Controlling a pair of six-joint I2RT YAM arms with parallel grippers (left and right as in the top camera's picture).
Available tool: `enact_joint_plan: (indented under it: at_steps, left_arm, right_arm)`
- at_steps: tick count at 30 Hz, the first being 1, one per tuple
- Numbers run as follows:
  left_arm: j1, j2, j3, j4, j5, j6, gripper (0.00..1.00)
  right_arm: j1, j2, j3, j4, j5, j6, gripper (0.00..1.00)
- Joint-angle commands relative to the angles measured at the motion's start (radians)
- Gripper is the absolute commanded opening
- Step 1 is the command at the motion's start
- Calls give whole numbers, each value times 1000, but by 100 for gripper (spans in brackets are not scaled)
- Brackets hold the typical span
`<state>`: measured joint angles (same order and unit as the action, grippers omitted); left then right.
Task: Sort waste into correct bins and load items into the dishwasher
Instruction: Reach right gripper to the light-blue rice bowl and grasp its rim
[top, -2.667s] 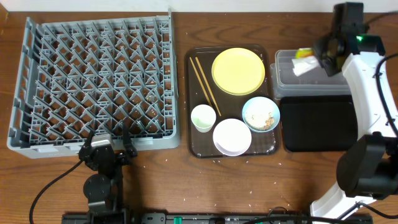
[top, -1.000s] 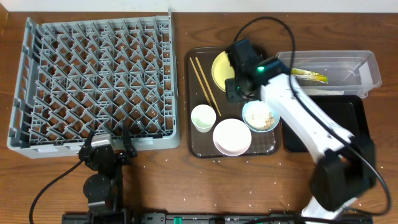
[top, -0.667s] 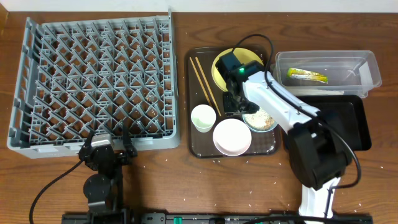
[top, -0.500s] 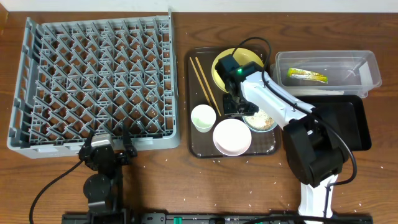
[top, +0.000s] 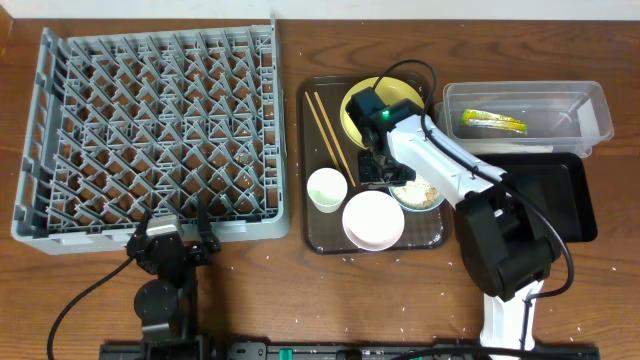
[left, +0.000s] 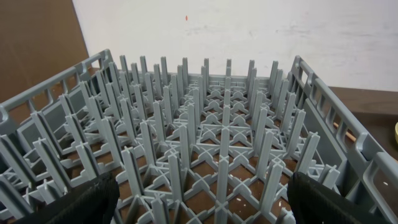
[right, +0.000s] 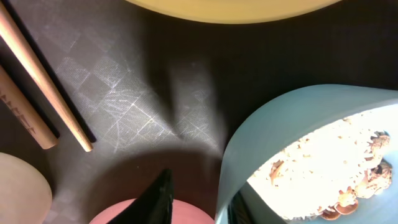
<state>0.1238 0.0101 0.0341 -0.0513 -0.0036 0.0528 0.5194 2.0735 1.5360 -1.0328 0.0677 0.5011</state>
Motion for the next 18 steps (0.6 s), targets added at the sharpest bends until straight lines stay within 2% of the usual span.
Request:
enact_joint_plan:
  at_steps: [1, 6, 11, 14, 18]
  left_arm:
    - [5, -6, -30, -20, -12, 7, 88]
    - [5, -6, -30, -20, -12, 7, 88]
    - [5, -6, -30, -20, -12, 7, 88]
    - [5, -6, -30, -20, -12, 7, 88]
    - [5, -6, -30, -20, -12, 7, 88]
  right_arm:
    - [-10, 6, 2, 0, -35, -23, 24]
    - [-28, 6, 2, -27, -72, -94, 19]
    - [-28, 6, 2, -45, 9, -114, 18]
    - [-27, 6, 2, -40, 11, -137, 12]
    - [-11, 6, -10, -21, 35, -140, 15]
